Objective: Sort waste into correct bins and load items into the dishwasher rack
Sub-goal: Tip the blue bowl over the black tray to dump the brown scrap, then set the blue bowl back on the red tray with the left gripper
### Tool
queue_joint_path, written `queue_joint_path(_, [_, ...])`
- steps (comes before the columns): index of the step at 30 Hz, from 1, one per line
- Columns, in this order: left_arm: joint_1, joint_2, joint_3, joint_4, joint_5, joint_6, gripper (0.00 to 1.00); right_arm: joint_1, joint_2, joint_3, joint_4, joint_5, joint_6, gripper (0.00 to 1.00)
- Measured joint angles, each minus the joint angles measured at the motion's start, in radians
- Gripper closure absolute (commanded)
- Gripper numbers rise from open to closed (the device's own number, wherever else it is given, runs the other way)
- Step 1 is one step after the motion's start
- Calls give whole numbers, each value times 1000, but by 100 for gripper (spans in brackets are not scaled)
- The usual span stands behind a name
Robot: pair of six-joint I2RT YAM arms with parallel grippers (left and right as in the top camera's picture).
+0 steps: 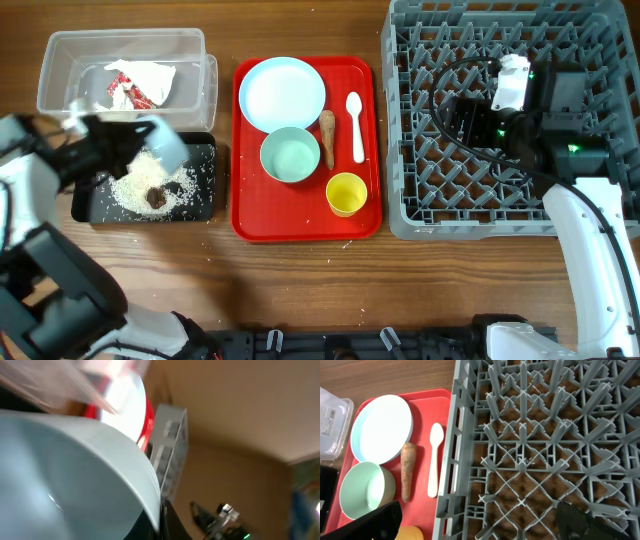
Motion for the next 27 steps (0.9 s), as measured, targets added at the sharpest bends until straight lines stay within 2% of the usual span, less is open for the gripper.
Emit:
queue_joint_path(3, [-277, -126, 1, -15, -239, -8, 96, 0, 0, 0, 0, 0, 0, 0])
queue_joint_path(4, [-433, -158, 3, -32, -372, -17, 96, 0, 0, 0, 0, 0, 0, 0])
queue_joint_path(5, [-483, -162, 3, -40, -412, -20, 96, 0, 0, 0, 0, 0, 0, 0])
queue_joint_path(7, [-678, -157, 3, -87, -654, -50, 96, 0, 0, 0, 0, 0, 0, 0])
queue_joint_path(10, [-906, -150, 3, -105, -938, -122, 96, 0, 0, 0, 8, 0, 0, 0])
queue_joint_path(12, [-1005, -134, 2, -126, -1070, -164, 96, 0, 0, 0, 8, 0, 0, 0])
queue_joint_path(15, [-1092, -93, -16, -108, -1168, -194, 96, 0, 0, 0, 8, 0, 0, 0])
queue_joint_path(16, [-1114, -75, -28, -99, -1186, -198, 92, 0, 0, 0, 8, 0, 0, 0])
queue_joint_path(18, [-1140, -42, -44, -78, -1205, -205, 72, 0, 0, 0, 8, 0, 0, 0])
queue_joint_path(20, [-1146, -26, -53, -68, -1212, -217, 59, 0, 0, 0, 8, 0, 0, 0])
queue_joint_path(24, [-1146, -26, -54, -47, -1216, -217, 53, 0, 0, 0, 8, 0, 0, 0])
queue_joint_path(25, [-1146, -26, -53, -50, -1212, -216, 48, 0, 0, 0, 8, 0, 0, 0])
queue_joint_path(27, [-1146, -25, -25, -92, -1200, -213, 47, 0, 0, 0, 8, 0, 0, 0])
